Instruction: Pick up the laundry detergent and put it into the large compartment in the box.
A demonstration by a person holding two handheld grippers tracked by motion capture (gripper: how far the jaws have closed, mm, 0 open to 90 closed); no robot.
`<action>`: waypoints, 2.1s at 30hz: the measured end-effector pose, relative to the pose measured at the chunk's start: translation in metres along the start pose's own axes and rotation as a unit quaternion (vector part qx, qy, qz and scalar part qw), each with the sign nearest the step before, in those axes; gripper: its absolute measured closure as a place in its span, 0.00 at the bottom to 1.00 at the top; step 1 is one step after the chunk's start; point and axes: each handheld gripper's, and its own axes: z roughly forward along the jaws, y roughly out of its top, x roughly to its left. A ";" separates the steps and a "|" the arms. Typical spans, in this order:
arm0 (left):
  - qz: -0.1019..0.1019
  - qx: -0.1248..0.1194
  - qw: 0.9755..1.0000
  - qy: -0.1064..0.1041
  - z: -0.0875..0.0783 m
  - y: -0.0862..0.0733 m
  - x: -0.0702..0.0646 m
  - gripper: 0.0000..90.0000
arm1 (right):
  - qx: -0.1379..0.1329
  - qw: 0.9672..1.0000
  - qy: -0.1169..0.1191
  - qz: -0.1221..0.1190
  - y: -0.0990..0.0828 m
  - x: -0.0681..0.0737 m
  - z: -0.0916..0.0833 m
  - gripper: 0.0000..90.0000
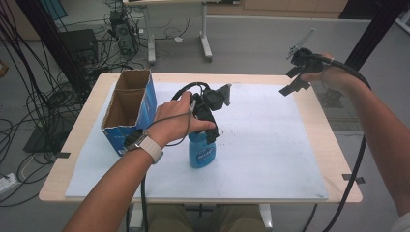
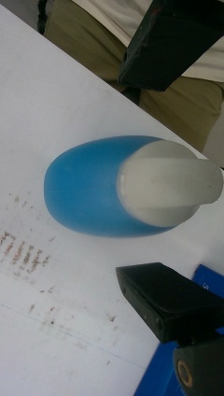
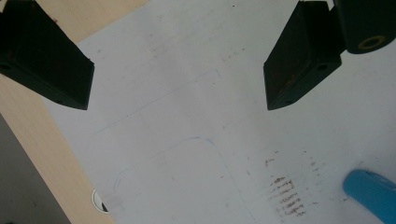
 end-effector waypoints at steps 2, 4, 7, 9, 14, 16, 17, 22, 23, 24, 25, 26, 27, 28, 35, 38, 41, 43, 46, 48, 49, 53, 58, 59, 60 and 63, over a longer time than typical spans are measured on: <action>-0.001 0.001 1.000 0.001 0.000 0.000 0.000 0.09 | 0.000 1.000 0.000 -0.001 0.000 0.000 0.000 0.09; 0.000 0.001 1.000 0.002 0.001 0.000 0.000 0.09 | -0.002 1.000 0.000 0.000 -0.001 0.000 -0.001 0.09; -0.001 0.001 1.000 0.001 0.002 0.000 0.000 0.09 | -0.002 1.000 -0.001 0.000 -0.001 0.000 -0.001 0.09; -0.001 0.002 1.000 0.002 0.002 0.000 0.000 0.09 | -0.002 1.000 -0.001 0.002 -0.002 0.000 -0.001 0.09; -0.002 0.001 1.000 0.002 0.002 0.000 0.000 0.10 | -0.002 1.000 0.000 0.002 -0.002 0.000 -0.001 0.09; -0.002 0.000 1.000 0.003 0.002 0.000 0.000 0.10 | -0.002 1.000 0.000 0.002 -0.002 0.001 -0.001 0.09; -0.003 0.001 1.000 0.001 0.002 -0.001 0.000 0.10 | -0.003 1.000 0.000 0.002 -0.001 0.001 0.000 0.09; -0.003 0.000 1.000 0.002 0.002 -0.001 0.001 0.10 | -0.003 1.000 0.000 0.001 -0.001 0.001 0.000 0.09; -0.004 -0.001 1.000 0.002 0.002 -0.002 0.001 0.10 | -0.003 1.000 0.000 0.001 0.000 0.001 0.000 0.09; -0.003 -0.001 1.000 0.003 0.002 -0.002 0.000 0.10 | -0.002 1.000 0.000 0.001 0.000 0.001 0.000 0.09; -0.002 -0.001 1.000 0.001 0.002 -0.002 0.001 0.10 | -0.002 1.000 0.000 0.001 0.000 0.000 0.001 0.09; -0.002 -0.001 1.000 0.001 0.002 -0.002 0.001 0.10 | -0.002 1.000 0.000 0.001 0.000 0.000 0.001 0.09; -0.003 -0.002 1.000 0.001 0.002 -0.002 0.001 0.10 | -0.003 1.000 0.001 0.002 0.000 0.000 0.001 0.09; -0.003 -0.002 1.000 0.001 0.002 -0.002 0.001 0.10 | -0.003 1.000 0.001 0.001 0.000 0.001 0.001 0.09; -0.006 -0.003 1.000 0.000 0.001 -0.003 0.001 0.10 | -0.003 1.000 0.001 -0.001 0.001 0.001 0.001 0.10; -0.006 -0.003 1.000 0.001 0.001 -0.003 0.002 0.10 | -0.004 1.000 0.002 0.001 0.001 0.001 0.001 0.10; -0.006 -0.003 1.000 0.001 0.001 -0.003 0.001 0.10 | -0.004 1.000 0.002 0.000 0.001 0.001 0.001 0.10; -0.007 -0.003 1.000 0.001 0.000 -0.003 0.001 0.10 | -0.003 1.000 0.001 0.000 0.001 0.001 0.001 0.09; -0.007 -0.003 1.000 0.000 0.001 -0.003 0.001 0.10 | -0.004 1.000 0.002 0.000 0.001 0.001 0.001 0.09; -0.006 -0.004 1.000 0.000 0.000 -0.003 0.002 0.10 | -0.005 1.000 0.001 0.001 0.001 0.001 0.001 0.09; -0.007 -0.004 1.000 0.000 0.001 -0.003 0.001 0.10 | -0.005 1.000 0.001 0.002 0.001 0.001 0.001 0.09; -0.007 -0.004 1.000 -0.001 0.001 -0.003 0.001 0.10 | -0.003 1.000 0.000 0.001 0.001 0.001 0.001 0.09; -0.005 -0.002 1.000 0.000 0.001 -0.003 0.001 0.10 | -0.004 1.000 0.000 0.002 0.001 0.001 0.001 0.09; -0.006 -0.003 1.000 0.000 0.000 -0.003 0.001 0.10 | -0.005 1.000 0.000 0.001 0.001 0.001 0.002 0.09; -0.005 -0.003 1.000 0.000 0.000 -0.004 0.002 0.10 | -0.004 1.000 0.001 0.000 0.001 0.001 0.002 0.09; -0.006 -0.003 1.000 0.000 0.000 -0.004 0.002 0.10 | -0.004 1.000 0.000 0.001 0.002 0.001 0.002 0.09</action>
